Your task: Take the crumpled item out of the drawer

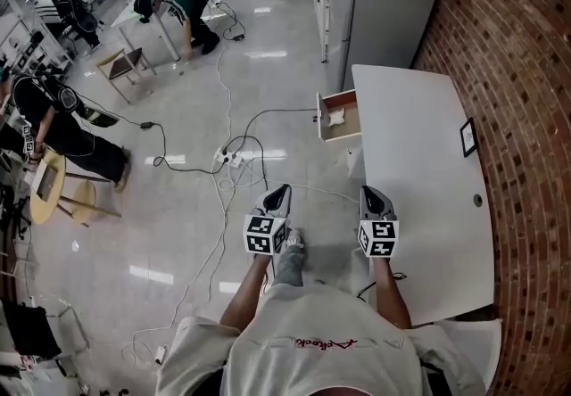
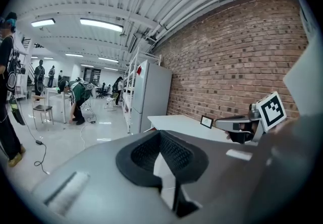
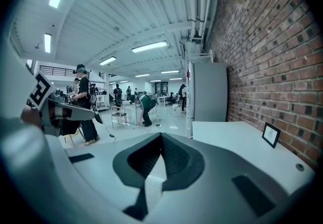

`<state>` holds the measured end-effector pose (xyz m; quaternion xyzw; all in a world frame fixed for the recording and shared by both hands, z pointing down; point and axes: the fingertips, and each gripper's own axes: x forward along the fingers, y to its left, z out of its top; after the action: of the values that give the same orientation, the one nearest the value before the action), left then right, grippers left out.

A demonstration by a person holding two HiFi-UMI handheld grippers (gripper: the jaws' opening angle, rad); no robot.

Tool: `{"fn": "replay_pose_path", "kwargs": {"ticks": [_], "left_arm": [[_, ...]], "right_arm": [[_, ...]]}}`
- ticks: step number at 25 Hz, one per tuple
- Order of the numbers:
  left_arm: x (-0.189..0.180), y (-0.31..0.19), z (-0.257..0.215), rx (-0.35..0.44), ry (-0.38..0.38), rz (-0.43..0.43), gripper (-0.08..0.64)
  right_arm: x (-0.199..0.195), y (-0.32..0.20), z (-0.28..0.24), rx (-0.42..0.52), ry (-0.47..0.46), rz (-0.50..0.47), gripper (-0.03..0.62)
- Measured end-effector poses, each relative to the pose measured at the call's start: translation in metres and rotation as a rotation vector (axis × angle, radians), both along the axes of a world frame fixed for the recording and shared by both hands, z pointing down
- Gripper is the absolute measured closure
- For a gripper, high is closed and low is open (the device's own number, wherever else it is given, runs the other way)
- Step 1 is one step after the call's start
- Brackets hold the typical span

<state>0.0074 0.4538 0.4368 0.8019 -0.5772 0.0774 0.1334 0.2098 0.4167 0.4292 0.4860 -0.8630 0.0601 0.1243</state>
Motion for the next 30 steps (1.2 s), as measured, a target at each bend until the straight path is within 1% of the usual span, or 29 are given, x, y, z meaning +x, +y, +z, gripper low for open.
{"fn": "replay_pose_path", "kwargs": {"ticks": [4, 9, 19, 25, 30], "left_arm": [[-0.013, -0.039, 0.004, 0.001, 0.006, 0.015, 0.551], [-0.035, -0.095, -0.004, 0.013, 0.010, 0.027, 0.551], [-0.089, -0.187, -0.014, 0.019, 0.022, 0.052, 0.551], [-0.123, -0.234, -0.015, 0.025, 0.030, 0.071, 0.551], [-0.139, -0.262, -0.014, 0.028, 0.038, 0.089, 0.551]], "right_arm": [[-0.013, -0.033, 0.004, -0.001, 0.007, 0.011, 0.580], [-0.034, -0.087, -0.002, 0.005, 0.018, 0.022, 0.580], [-0.081, -0.179, -0.017, 0.017, 0.039, 0.051, 0.580], [-0.106, -0.223, -0.022, 0.026, 0.051, 0.084, 0.580], [-0.119, -0.245, -0.021, 0.025, 0.057, 0.109, 0.580]]}}
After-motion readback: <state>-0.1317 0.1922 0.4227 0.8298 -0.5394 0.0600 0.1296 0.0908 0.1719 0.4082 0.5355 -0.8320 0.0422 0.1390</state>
